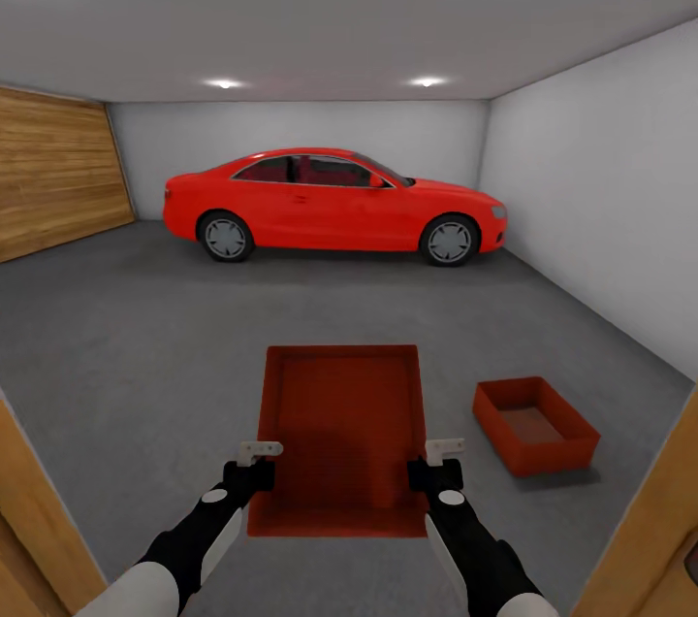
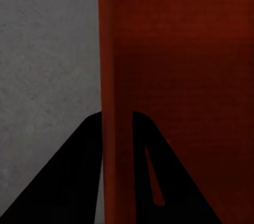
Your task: Move the two storage containers from the living room to the garage. In the garage, place one container on the floor and stack the other container on top of it (either order is fine).
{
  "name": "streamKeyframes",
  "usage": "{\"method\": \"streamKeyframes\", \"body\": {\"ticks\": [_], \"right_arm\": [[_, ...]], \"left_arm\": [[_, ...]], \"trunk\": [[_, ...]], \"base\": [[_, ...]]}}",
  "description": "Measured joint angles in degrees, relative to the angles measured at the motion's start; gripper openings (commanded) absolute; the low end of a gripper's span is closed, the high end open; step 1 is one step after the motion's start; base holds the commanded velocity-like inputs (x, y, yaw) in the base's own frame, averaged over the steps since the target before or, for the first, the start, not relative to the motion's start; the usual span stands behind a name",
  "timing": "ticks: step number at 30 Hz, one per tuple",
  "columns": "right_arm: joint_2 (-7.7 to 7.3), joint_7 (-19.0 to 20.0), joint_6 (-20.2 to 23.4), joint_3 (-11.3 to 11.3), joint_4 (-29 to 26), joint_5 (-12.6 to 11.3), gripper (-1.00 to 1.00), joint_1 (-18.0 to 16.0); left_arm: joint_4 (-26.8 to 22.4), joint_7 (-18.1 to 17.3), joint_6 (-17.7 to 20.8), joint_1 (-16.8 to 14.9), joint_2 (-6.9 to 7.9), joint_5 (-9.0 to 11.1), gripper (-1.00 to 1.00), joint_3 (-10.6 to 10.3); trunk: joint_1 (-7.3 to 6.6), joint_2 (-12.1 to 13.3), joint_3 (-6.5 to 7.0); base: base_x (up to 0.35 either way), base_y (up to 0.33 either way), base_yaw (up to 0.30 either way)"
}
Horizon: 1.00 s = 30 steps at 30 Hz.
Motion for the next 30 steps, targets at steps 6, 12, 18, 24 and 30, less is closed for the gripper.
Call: {"method": "streamKeyframes", "body": {"ticks": [6,12,18,24,30], "right_arm": [[0.03,-0.06,-0.02,0.03,-0.04,0.02,-1.0,0.0],[0.07,-0.06,-0.01,-0.02,0.04,0.04,-1.0,0.0],[0.08,-0.07,-0.02,-0.02,0.08,0.03,-1.0,0.0],[0.06,-0.03,-0.01,-0.05,0.07,0.03,-1.0,0.0],[0.05,-0.05,-0.01,-0.01,0.07,0.0,-1.0,0.0]], "left_arm": [[-0.04,0.02,-0.02,0.0,0.0,0.02,-1.0,-0.02],[-0.01,-0.01,0.03,0.0,0.01,-0.04,-1.0,0.02],[0.0,0.02,0.05,0.0,0.0,-0.05,-1.0,-0.02],[0.0,0.01,0.05,0.0,0.0,-0.05,-1.0,-0.01],[0.0,0.02,0.05,0.0,0.0,-0.05,-1.0,-0.02]], "trunk": [[0.01,0.0,0.0],[-0.01,-0.01,0.0],[-0.02,-0.01,0.0],[-0.02,-0.01,0.0],[-0.02,-0.01,0.0]], "base": [[0.024,0.0,0.0],[0.157,0.0,0.0],[0.309,0.0,0.0],[0.332,0.0,0.0],[0.336,0.0,0.0]]}}
